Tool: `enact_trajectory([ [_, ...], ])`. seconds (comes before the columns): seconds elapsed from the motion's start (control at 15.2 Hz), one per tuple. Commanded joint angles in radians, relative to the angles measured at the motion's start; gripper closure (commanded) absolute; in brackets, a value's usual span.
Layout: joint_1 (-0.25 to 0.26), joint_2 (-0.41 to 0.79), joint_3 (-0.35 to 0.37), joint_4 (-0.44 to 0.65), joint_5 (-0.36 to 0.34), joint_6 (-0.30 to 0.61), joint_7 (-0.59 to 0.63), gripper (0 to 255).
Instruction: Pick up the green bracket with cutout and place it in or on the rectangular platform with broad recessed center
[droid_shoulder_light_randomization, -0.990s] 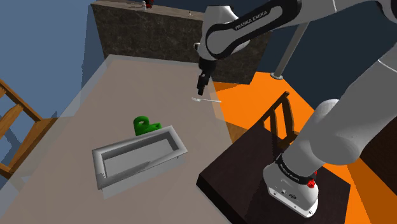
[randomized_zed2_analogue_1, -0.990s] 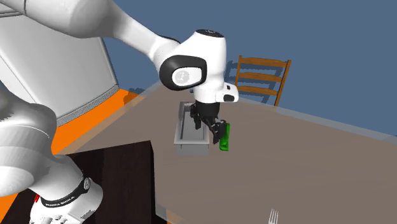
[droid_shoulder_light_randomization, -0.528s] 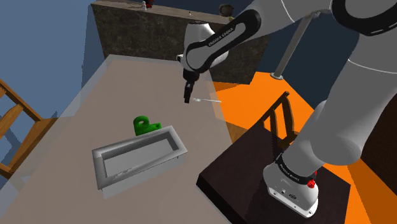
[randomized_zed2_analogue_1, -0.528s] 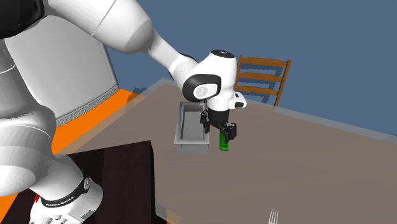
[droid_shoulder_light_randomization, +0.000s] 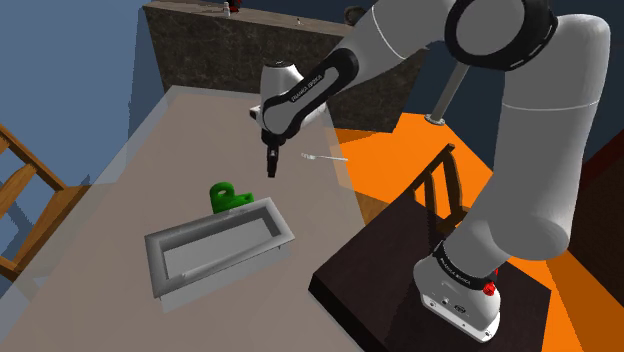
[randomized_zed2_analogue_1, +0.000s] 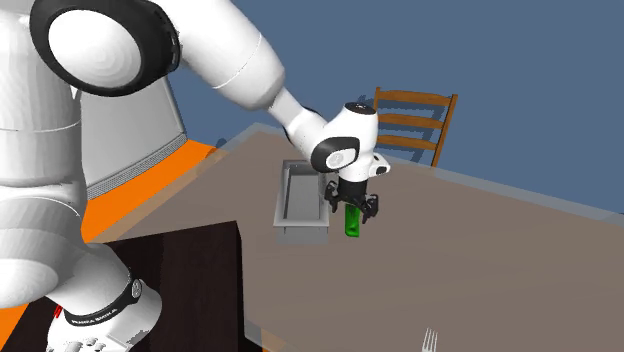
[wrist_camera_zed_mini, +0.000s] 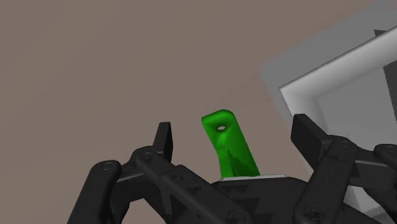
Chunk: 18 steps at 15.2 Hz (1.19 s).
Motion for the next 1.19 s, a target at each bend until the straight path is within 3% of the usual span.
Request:
enact_trajectory([
  [0.0,0.006,0.077,0.014,0.067,-0.006,0.013,-0.028,0],
  [0.59,0.051,0.389,0.064,0.37,-0.057,0.028,-0.134,0],
  [1.12,0.058,0.495,0.06,0.433,-0.063,0.071,-0.137,0],
])
